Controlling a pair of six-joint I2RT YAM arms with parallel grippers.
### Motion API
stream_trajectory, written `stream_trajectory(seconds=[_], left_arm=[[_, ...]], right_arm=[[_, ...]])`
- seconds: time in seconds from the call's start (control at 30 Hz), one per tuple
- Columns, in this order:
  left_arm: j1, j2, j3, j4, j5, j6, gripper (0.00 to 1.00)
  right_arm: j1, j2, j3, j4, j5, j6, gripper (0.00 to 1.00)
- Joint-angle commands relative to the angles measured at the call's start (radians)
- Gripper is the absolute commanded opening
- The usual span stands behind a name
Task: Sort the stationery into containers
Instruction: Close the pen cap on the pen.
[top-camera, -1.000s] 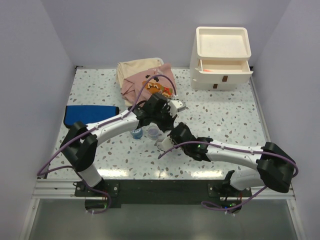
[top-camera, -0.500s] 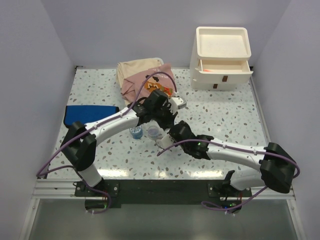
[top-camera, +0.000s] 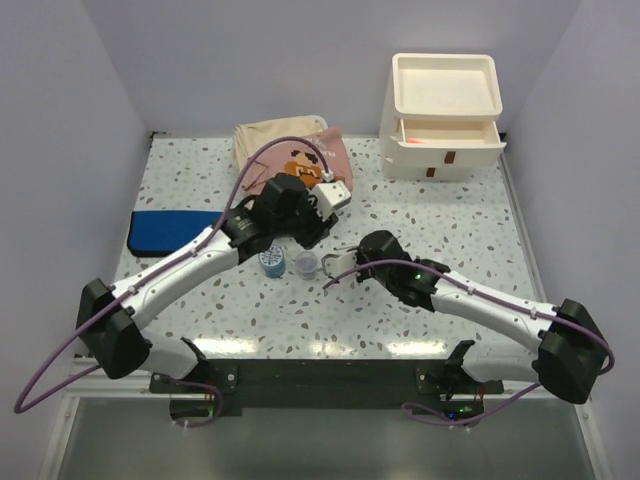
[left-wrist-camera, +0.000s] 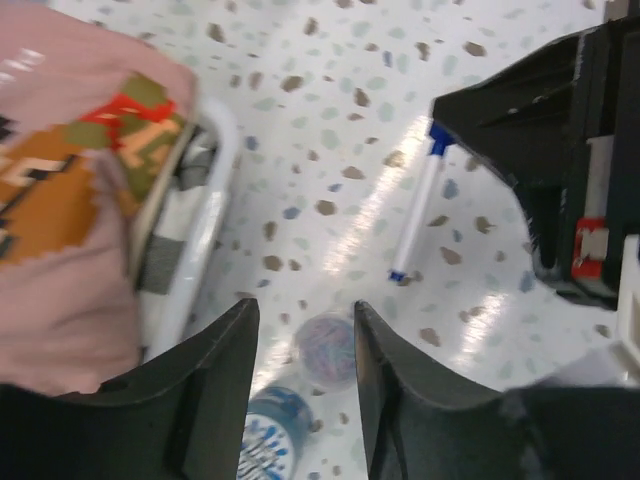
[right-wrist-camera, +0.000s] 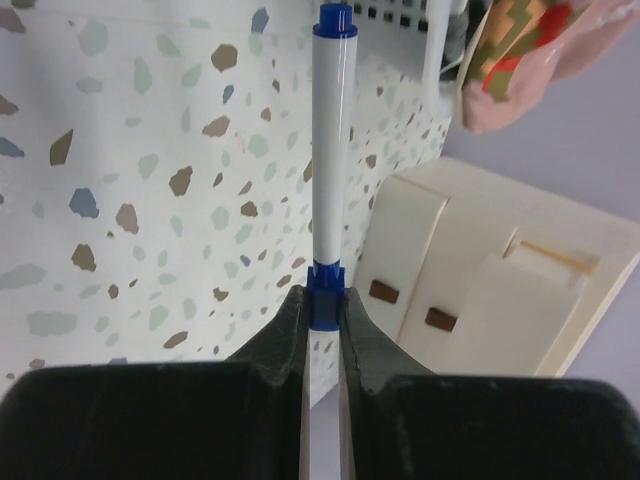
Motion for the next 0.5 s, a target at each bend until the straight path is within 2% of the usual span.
stream_trajectory(seconds=[0.0, 0.13, 0.23, 0.33, 0.47], left_arm=[[0.023, -0.136, 0.061, 0.103, -0.263, 0.154, 0.54], [0.035, -0.223, 0.014, 0.25, -0.407, 0.24, 0.65], [0.078, -0.261, 0.0, 0.257, -0.43, 0.263, 0.66], [0.121, -0.275, -0.014, 0.266, -0.432, 0.267, 0.67], [0.135, -0.297, -0.032, 0.31, -0.424, 0.301, 0.67]], right_arm=[[-0.063, -0.031, -0.003, -0.029, -0.082, 0.117, 0.0], [-0.123, -0.044, 0.048, -0.019, -0.189, 0.229, 0.0], [-0.176, -0.014, 0.155, -0.072, -0.244, 0.298, 0.0], [-0.23, 0.025, 0.287, -0.14, -0.281, 0.259, 0.0], [-0.305, 0.126, 0.445, -0.2, -0.237, 0.144, 0.0]])
